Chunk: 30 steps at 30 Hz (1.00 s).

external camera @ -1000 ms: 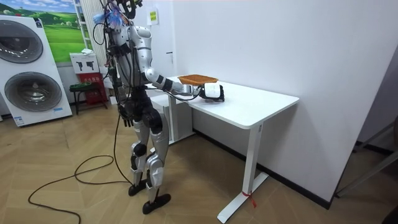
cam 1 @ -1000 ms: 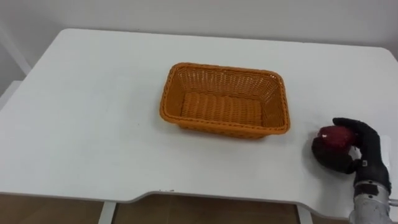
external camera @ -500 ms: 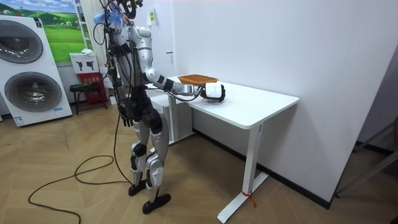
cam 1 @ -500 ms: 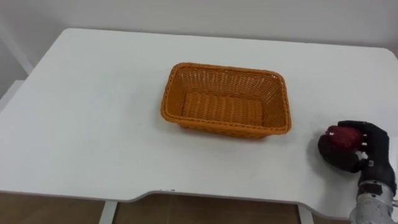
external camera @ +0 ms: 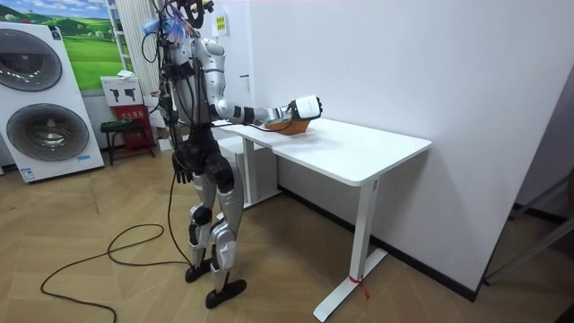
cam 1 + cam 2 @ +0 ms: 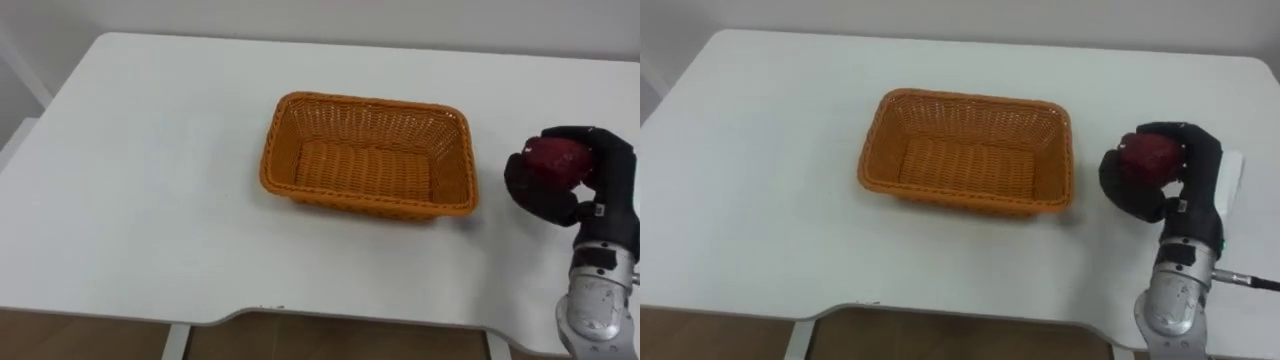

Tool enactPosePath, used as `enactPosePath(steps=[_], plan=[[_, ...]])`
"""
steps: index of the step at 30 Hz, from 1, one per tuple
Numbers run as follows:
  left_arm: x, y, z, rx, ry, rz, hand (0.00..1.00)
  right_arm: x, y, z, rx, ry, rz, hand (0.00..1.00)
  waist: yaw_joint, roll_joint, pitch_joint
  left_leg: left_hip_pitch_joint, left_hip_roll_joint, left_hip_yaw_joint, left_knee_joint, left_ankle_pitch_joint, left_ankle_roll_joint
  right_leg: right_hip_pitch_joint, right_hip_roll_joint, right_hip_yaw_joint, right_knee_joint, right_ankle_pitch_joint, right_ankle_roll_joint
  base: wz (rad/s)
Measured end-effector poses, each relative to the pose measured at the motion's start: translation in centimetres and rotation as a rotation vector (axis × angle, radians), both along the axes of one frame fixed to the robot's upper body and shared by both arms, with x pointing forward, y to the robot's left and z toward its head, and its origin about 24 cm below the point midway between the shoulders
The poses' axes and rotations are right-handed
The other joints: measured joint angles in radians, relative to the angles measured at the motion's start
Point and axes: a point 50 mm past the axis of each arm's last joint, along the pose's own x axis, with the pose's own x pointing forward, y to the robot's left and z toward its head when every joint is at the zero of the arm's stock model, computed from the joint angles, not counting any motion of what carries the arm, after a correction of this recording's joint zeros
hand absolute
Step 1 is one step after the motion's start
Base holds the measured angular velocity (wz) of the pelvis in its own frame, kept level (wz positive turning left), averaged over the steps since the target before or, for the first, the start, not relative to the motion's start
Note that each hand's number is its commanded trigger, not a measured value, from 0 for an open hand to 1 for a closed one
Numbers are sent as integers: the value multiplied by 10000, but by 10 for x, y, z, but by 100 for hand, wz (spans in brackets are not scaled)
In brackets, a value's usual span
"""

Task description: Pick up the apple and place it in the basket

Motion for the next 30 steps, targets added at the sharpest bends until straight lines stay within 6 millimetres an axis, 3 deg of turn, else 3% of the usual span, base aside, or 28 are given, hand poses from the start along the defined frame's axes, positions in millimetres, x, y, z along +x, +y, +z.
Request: enactPosePath(steps=[5,13,14,15,16,17,23,30], plan=[[-1,-1,0,-54,91,-55,0,12,7,24,-620,-749,670,100,43,85,58,-34,4,-34,42,0,0,8,4,-35,19,7,4,2],[2,-4,-2,-249,194,-254,0,22,14,38,-824,-1127,1265,100,263,52,113,-144,-5,-197,77,-1,0,-23,2,-169,36,10,-2,5],[5,-4,-2,-318,118,-294,0,25,17,40,-833,-1167,1467,96,297,42,114,-160,-7,-205,76,0,0,-33,0,-187,35,10,-2,5],[7,-5,-2,-343,102,-312,0,28,20,42,-830,-1188,1607,85,306,38,110,-162,-6,-206,76,0,0,-39,-1,-198,35,10,-1,0],[6,-5,-2,-390,148,-317,0,31,25,45,-848,-1240,1883,36,313,29,104,-181,-6,-214,77,0,-1,-59,-1,-214,32,10,-2,4],[10,-5,-2,-429,106,-419,0,32,31,48,-876,-1273,2190,0,319,19,95,-234,-7,-234,96,1,-2,-83,-2,-234,19,10,-2,4],[23,-7,-2,-542,-146,-624,0,35,54,49,-1110,-860,3596,0,503,-62,42,-240,-8,-282,90,2,-3,-68,-9,-315,-15,10,-2,2],[27,-5,-1,-437,-224,-638,0,38,67,44,-1812,-187,4318,0,522,-138,95,-241,-17,-384,39,3,-4,-6,0,-323,-189,10,-2,0]])
